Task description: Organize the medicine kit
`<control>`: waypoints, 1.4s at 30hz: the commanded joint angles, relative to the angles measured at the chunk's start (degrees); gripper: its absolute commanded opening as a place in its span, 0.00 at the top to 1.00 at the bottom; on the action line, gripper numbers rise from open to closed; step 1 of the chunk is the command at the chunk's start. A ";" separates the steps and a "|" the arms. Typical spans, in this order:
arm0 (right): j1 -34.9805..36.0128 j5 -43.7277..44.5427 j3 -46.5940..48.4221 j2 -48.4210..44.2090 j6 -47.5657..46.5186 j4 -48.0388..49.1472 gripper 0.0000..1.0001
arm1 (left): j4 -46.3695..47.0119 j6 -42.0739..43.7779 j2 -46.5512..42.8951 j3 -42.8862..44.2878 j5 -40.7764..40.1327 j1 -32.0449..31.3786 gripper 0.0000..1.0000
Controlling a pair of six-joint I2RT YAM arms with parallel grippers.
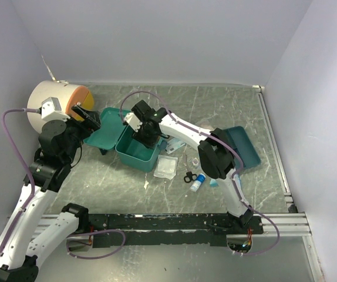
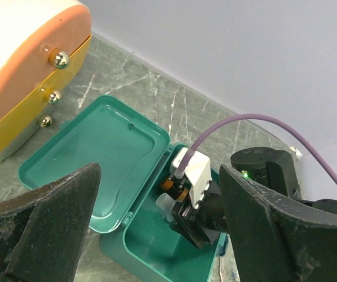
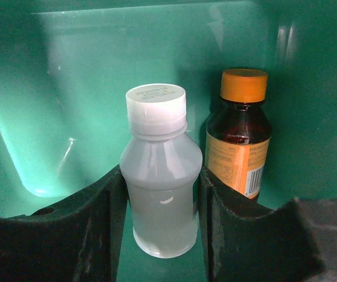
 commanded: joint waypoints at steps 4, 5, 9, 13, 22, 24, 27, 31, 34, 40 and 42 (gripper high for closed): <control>0.42 7.37 1.19 2.40 -1.12 0.32 0.52 | 1.83 1.19 0.48 1.64 -0.28 -0.21 0.07; 0.48 8.03 1.08 2.40 -1.04 0.66 0.52 | 1.77 1.46 0.58 1.83 -0.31 -0.24 0.07; 0.70 9.68 1.70 2.89 -0.39 0.75 0.48 | 1.72 2.29 0.74 1.83 -1.32 -0.24 0.06; 0.93 11.35 3.01 2.81 0.56 0.21 0.41 | 1.90 2.90 0.74 1.91 -2.01 -0.23 0.06; 0.92 10.42 4.48 -0.35 2.72 -0.88 0.41 | 1.86 3.55 1.89 2.34 -1.78 -0.24 0.06; 0.87 10.84 5.09 -0.67 3.88 -0.91 0.44 | 2.05 3.56 1.94 2.21 -1.91 -0.22 0.06; 1.20 14.34 5.41 -0.38 5.89 -0.49 0.47 | 2.23 3.57 2.10 2.17 -2.07 -0.24 0.06; 1.83 18.34 5.96 -0.36 6.79 -0.42 0.49 | 2.27 3.61 2.15 2.14 -1.92 -0.24 0.06; 2.23 18.43 7.43 -1.08 7.51 -0.68 0.49 | 2.06 3.88 2.08 2.52 -1.85 -0.24 0.06; 2.17 17.67 11.39 -5.53 17.31 -0.82 0.45 | 2.84 7.23 2.75 3.83 3.43 -0.24 0.06; 2.25 19.07 10.17 -8.86 22.91 -0.44 0.44 | 1.77 9.19 3.64 5.28 7.79 -0.21 0.07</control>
